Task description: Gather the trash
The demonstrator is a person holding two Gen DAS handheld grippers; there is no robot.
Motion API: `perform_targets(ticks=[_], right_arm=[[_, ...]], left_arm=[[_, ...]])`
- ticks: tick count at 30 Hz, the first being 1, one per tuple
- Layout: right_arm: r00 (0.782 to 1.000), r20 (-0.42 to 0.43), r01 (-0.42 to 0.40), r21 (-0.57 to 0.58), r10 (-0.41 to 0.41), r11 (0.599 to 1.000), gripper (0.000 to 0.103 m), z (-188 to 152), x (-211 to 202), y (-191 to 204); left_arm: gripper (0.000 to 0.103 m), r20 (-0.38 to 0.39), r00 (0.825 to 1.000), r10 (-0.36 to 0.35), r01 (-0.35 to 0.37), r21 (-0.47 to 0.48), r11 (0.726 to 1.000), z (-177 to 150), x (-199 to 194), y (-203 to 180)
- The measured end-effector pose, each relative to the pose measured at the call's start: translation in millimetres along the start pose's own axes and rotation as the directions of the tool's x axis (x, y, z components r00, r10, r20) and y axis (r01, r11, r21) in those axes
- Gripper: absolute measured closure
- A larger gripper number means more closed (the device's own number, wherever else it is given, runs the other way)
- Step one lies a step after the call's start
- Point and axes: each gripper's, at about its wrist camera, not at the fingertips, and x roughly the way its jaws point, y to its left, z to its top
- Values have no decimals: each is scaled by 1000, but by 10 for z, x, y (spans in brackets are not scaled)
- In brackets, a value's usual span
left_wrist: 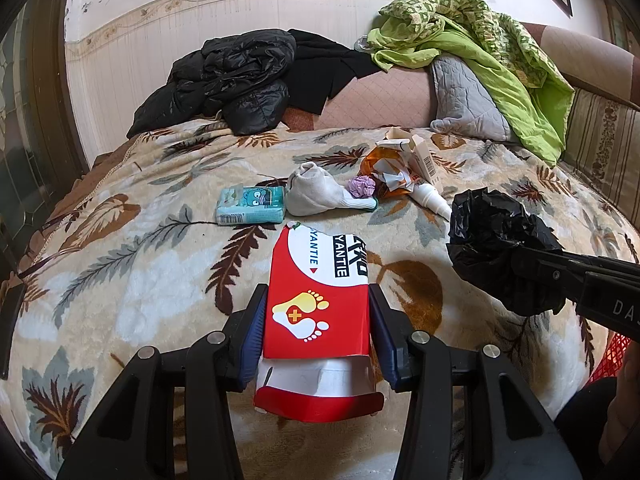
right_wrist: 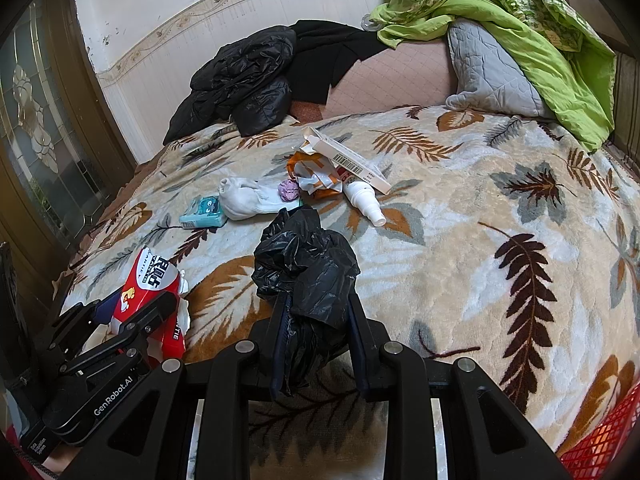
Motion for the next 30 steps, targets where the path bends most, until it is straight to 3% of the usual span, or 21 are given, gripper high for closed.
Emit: perform_targets(ticks=[21, 26, 30], right_arm=[[1000, -2, -6, 33, 6, 999, 74, -22, -76, -110], [1000, -7, -20, 88, 20, 996, 74, -141, -365, -239], [1000, 14, 15, 148, -17, 989, 74, -289, -787, -553]], left_arm=[[57, -5, 1000, -11, 11, 13, 1000, 1, -7, -84], [57, 7, 999, -49, 49, 31, 998, 18, -110, -153], [56, 5, 990, -138, 138, 70, 988, 76, -249, -407]])
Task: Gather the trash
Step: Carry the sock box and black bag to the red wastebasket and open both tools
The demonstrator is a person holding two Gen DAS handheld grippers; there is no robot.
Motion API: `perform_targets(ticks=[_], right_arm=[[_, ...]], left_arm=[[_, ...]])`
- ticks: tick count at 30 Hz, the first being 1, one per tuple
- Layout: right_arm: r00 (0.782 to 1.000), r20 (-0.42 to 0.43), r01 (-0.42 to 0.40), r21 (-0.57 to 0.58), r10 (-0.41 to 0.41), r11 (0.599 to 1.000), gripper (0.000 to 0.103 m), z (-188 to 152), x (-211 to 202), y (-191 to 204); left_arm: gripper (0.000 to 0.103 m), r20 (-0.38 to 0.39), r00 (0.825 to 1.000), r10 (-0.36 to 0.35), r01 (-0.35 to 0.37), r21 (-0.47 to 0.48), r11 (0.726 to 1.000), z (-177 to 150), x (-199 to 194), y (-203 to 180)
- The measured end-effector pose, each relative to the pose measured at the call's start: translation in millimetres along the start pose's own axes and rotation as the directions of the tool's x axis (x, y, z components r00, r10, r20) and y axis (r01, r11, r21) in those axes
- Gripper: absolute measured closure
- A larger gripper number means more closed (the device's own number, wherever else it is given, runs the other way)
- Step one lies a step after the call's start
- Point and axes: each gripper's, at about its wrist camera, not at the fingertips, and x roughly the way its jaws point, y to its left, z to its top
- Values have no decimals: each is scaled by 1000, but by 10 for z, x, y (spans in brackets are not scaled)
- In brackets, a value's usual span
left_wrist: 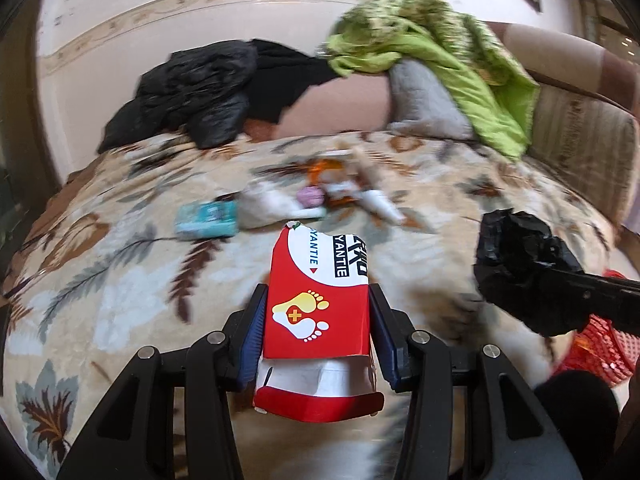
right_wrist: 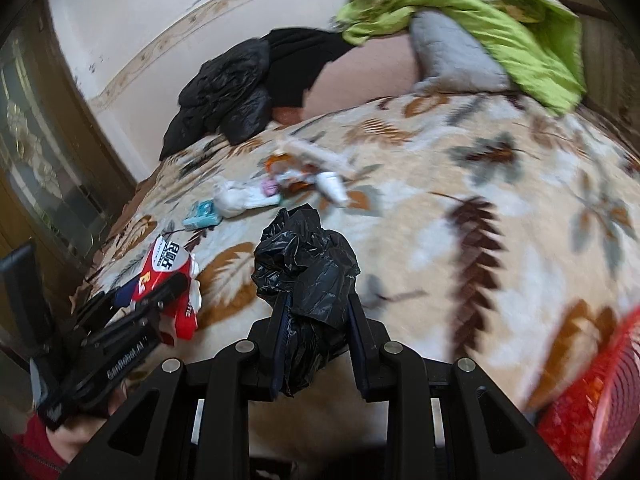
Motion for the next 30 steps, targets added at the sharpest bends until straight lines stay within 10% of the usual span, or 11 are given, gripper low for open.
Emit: perform_targets(ticks=[9, 21, 24, 30], right_arm=[[977, 73, 177, 248, -200, 953, 74, -236, -1065, -1169], [910, 78, 325, 477, -408, 817, 70, -623, -2010, -2240], [902, 78, 329, 514, -425, 792, 48, -659, -2066, -2344], [895, 101, 331, 500, -434, 800, 46, -579, -2090, -2333]], left_arm=[[56, -24, 957, -290, 290, 147, 946, 304, -182, -1192], [47, -297, 707, -642, 705, 217, 675, 355, -255, -3246], [44, -336, 702, -627, 705, 209, 678, 315, -200, -3403], [39, -302, 733, -609, 670, 169, 723, 385, -159, -3107]])
